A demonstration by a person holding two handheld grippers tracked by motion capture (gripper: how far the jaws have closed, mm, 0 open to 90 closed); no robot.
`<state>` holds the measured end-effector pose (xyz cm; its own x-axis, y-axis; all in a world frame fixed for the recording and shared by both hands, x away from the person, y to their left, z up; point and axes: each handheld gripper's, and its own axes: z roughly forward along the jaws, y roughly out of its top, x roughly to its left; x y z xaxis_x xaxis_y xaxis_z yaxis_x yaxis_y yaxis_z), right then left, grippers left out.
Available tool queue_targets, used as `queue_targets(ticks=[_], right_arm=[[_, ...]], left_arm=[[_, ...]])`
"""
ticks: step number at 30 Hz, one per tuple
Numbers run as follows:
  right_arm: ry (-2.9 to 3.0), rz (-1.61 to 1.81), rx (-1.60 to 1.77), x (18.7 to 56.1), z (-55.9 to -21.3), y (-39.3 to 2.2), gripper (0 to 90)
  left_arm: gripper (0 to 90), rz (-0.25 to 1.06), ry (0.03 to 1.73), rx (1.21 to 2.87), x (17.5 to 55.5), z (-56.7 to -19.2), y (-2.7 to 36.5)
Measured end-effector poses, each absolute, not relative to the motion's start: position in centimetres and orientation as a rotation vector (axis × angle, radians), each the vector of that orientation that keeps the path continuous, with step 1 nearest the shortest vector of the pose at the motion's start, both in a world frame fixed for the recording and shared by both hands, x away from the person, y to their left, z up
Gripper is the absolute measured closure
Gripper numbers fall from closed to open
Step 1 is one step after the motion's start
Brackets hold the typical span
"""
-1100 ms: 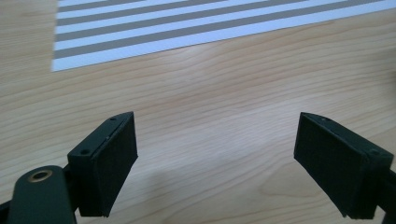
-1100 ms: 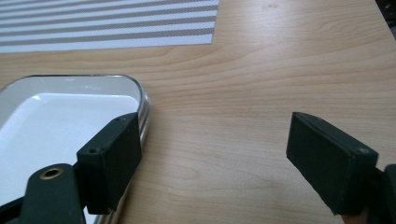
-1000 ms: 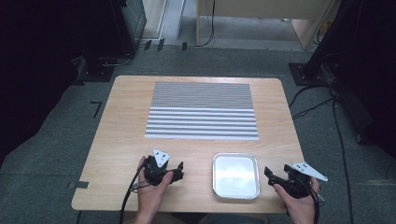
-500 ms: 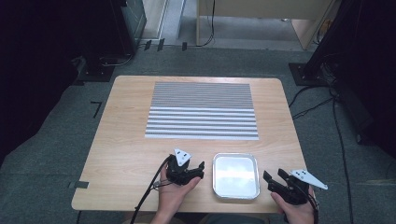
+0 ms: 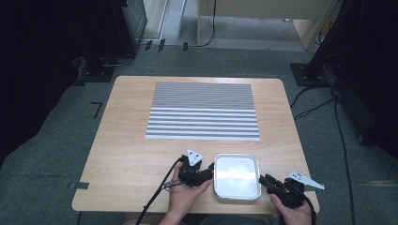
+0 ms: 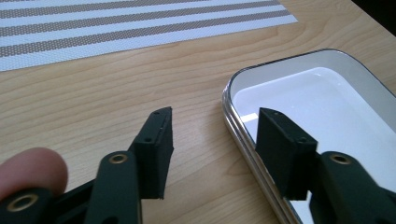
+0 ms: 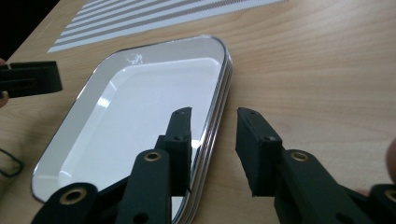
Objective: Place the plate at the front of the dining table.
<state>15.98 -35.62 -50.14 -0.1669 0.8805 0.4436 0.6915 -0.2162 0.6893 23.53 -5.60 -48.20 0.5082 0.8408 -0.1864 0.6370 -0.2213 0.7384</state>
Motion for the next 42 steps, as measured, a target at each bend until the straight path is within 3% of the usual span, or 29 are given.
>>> queue_targets(ticks=[5, 19, 30, 42], right_arm=[[1.850, 1.402, 1.937, 16.1, -50.5, -35.9, 78.6], [1.782, 1.545, 2.099, 16.3, -51.1, -36.8, 84.0], [1.775, 1.532, 2.105, 16.2, -51.1, -36.8, 86.8], [1.753, 1.563, 2.101, 16.3, -51.4, -36.9, 87.4]], left_arm=[[63.6, 0.288, 1.193, 1.973, 23.6, -48.6, -6.4], [75.3, 0.216, 1.173, 1.985, 23.9, -48.9, -7.3], [75.1, 0.257, 1.194, 2.002, 23.8, -49.2, -7.6], [74.6, 0.172, 1.237, 1.972, 24.2, -49.3, -7.6]])
